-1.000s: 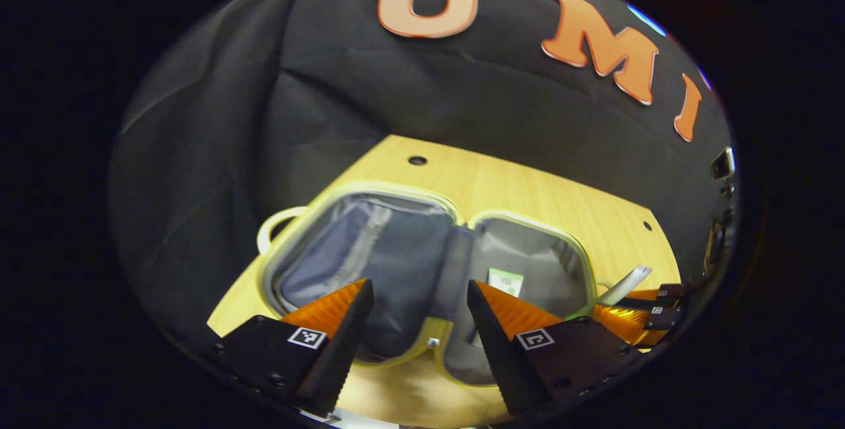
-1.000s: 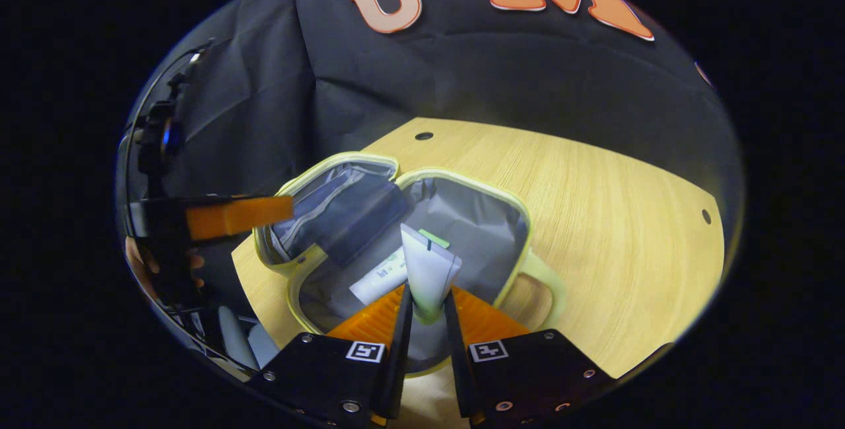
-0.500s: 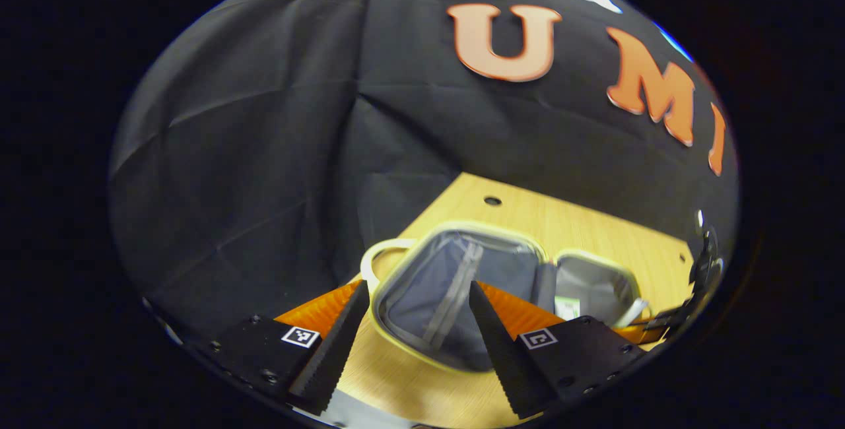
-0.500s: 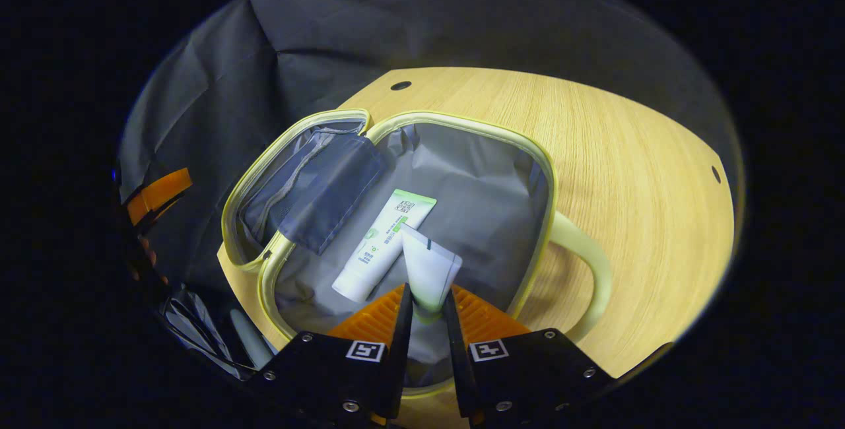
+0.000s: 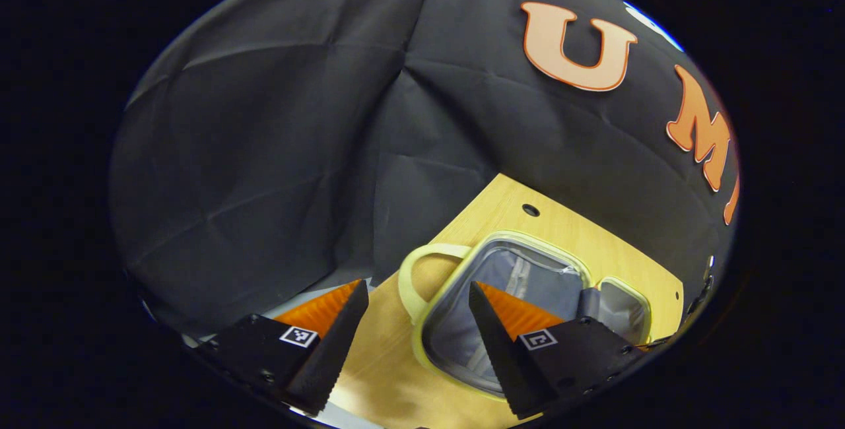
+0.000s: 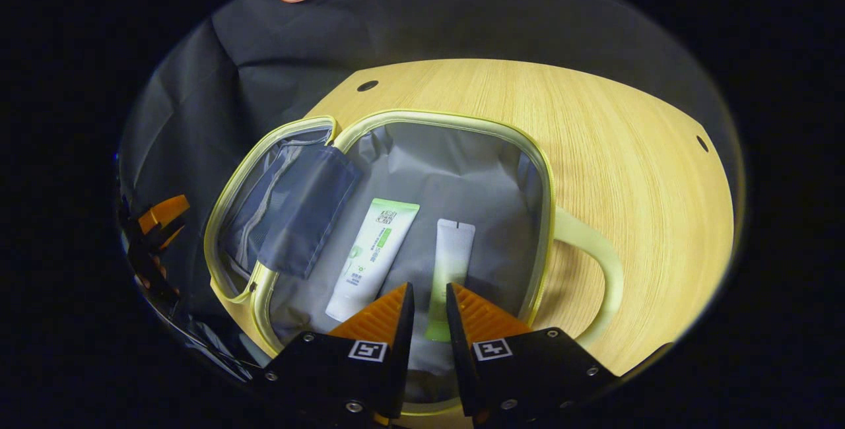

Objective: First open the suitcase, pack the skin care products into it, and then close the suitcase.

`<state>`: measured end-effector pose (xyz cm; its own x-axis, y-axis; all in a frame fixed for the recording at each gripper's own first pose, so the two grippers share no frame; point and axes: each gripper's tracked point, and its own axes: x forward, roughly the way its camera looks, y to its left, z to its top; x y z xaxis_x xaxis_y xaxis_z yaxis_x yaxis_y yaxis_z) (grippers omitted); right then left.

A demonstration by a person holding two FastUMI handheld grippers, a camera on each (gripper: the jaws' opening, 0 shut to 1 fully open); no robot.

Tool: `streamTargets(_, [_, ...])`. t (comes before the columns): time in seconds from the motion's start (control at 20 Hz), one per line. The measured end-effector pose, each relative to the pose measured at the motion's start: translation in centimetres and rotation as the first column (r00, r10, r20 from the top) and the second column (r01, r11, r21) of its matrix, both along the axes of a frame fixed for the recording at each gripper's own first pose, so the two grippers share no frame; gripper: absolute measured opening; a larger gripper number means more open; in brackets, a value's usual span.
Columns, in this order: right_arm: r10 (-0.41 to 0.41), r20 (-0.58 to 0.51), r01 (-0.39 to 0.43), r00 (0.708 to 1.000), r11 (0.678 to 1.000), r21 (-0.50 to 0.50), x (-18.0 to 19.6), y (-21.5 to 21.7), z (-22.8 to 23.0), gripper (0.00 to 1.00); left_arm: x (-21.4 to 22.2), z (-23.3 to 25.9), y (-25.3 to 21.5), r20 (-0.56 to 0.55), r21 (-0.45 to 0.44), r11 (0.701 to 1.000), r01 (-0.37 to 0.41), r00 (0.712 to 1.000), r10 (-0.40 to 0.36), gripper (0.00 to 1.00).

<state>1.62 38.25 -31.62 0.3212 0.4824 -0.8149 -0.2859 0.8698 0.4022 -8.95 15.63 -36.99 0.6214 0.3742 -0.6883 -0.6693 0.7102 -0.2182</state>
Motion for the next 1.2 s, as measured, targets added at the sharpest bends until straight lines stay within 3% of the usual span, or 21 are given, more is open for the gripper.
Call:
streamTargets(0.25, [-0.078,0.057,0.076,0.995,0.996,0.038,0.6,-1.4,3.6,0.46,1.3,-4.1,2.6,-0.056,-0.05,0.997,0.061,0.996,-0.064,0.95])
streamTargets(0.3, [-0.09,0.068,0.087,0.994,0.995,0.044,0.7,-1.9,4.3,0.48,1.6,-4.7,2.9,-0.059,-0.063,0.995,0.072,0.995,-0.076,1.0])
streamTargets(0.45, [-0.13,0.134,0.124,0.982,0.991,0.047,1.1,-3.9,6.4,0.5,2.9,-7.0,3.1,-0.083,-0.129,0.986,0.106,0.99,-0.117,0.9])
streamTargets(0.5, [-0.139,0.154,0.134,0.978,0.99,0.046,1.1,-4.6,7.0,0.53,3.0,-8.1,3.5,-0.116,-0.138,0.984,0.109,0.985,-0.125,0.93])
streamTargets(0.55, [-0.147,0.169,0.142,0.975,0.989,0.043,0.9,-5.3,7.6,0.48,3.6,-9.0,3.7,-0.128,-0.142,0.983,0.119,0.982,-0.137,0.87])
streamTargets(0.6, [-0.153,0.182,0.148,0.971,0.988,0.043,0.7,-5.9,8.2,0.58,4.1,-9.8,3.6,-0.132,-0.155,0.979,0.131,0.98,-0.151,0.87])
streamTargets(0.7, [-0.169,0.209,0.164,0.963,0.986,0.039,0.4,-7.3,9.3,0.61,4.7,-10.5,3.9,-0.138,-0.202,0.965,0.165,0.971,-0.194,0.71])
streamTargets(0.8, [-0.192,0.234,0.188,0.953,0.981,0.039,0.2,-8.7,10.4,0.63,5.3,-11.6,3.8,-0.139,-0.229,0.954,0.196,0.963,-0.231,0.68])
streamTargets(0.95, [-0.204,0.278,0.201,0.939,0.979,0.038,-0.1,-10.3,11.8,0.65,6.0,-11.4,3.0,-0.127,-0.243,0.947,0.209,0.961,-0.245,0.2])
streamTargets(1.0, [-0.201,0.298,0.202,0.933,0.979,0.028,-0.1,-10.9,12.1,0.66,6.4,-10.9,3.2,-0.123,-0.213,0.953,0.217,0.961,-0.246,0.2])
streamTargets(1.05, [-0.193,0.32,0.198,0.927,0.98,0.017,-0.1,-11.4,12.4,0.66,6.5,-9.8,3.4,-0.106,-0.193,0.958,0.21,0.967,-0.233,0.11])
streamTargets(1.15, [-0.177,0.363,0.194,0.915,0.981,-0.01,0.1,-12.2,12.8,0.67,6.7,-8.5,3.4,-0.093,-0.121,0.963,0.242,0.963,-0.254,0.1])
streamTargets(1.2, [-0.17,0.385,0.19,0.907,0.982,-0.013,0.4,-12.2,13.0,0.62,6.7,-7.7,3.4,-0.102,-0.088,0.962,0.259,0.958,-0.267,0.1])
